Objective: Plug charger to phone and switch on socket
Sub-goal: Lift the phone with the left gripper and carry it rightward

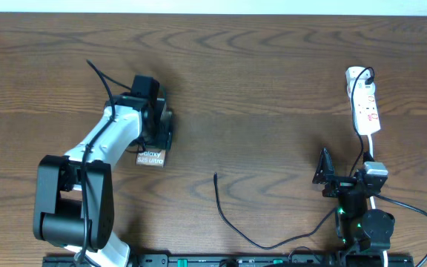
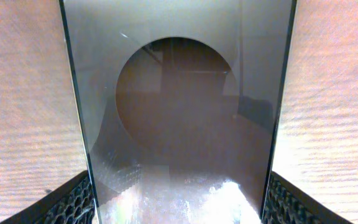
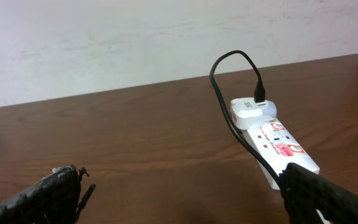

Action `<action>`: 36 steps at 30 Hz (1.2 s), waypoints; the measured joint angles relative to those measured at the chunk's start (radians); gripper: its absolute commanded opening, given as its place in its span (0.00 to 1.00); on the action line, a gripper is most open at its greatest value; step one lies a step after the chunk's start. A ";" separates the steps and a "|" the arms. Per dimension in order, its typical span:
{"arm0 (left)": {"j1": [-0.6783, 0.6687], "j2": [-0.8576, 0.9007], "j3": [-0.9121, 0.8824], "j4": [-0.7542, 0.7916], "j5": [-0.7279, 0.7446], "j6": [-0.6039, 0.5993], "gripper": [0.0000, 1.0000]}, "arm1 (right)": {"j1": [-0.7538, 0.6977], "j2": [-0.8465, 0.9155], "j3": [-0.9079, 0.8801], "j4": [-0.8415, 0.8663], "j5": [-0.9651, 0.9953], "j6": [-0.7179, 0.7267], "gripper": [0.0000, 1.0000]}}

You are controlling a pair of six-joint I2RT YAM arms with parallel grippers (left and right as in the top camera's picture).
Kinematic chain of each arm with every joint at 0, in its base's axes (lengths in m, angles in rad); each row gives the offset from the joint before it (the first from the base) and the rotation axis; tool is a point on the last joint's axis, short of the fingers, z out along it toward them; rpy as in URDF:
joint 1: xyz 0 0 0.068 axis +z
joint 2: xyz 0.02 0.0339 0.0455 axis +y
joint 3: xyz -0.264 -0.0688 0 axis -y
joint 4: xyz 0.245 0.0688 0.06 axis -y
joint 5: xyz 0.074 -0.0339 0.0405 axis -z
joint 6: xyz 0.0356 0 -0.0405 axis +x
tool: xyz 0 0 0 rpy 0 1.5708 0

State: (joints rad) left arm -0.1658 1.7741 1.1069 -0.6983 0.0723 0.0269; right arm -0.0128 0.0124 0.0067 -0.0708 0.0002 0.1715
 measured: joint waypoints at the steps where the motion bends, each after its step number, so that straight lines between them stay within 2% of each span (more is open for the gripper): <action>1: 0.000 0.000 0.009 -0.003 0.000 0.000 0.07 | 0.000 0.000 0.000 0.000 0.000 0.000 0.99; 10: 0.000 -0.001 0.028 -0.020 0.008 -0.009 0.08 | 0.000 0.000 0.000 0.000 0.000 0.000 0.99; 13: 0.000 -0.001 0.028 -0.020 0.059 -0.018 0.07 | 0.000 0.000 0.000 0.000 0.000 0.000 0.99; 26: -0.001 -0.001 0.124 0.000 0.365 -0.117 0.08 | 0.000 0.000 0.000 0.000 0.000 0.000 0.99; 36: -0.001 -0.001 0.126 0.155 0.694 -0.330 0.08 | 0.000 0.000 0.000 0.000 0.000 0.000 0.99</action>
State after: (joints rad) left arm -0.1669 1.7729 1.2331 -0.5434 0.7658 -0.3027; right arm -0.0128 0.0124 0.0067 -0.0708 0.0002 0.1715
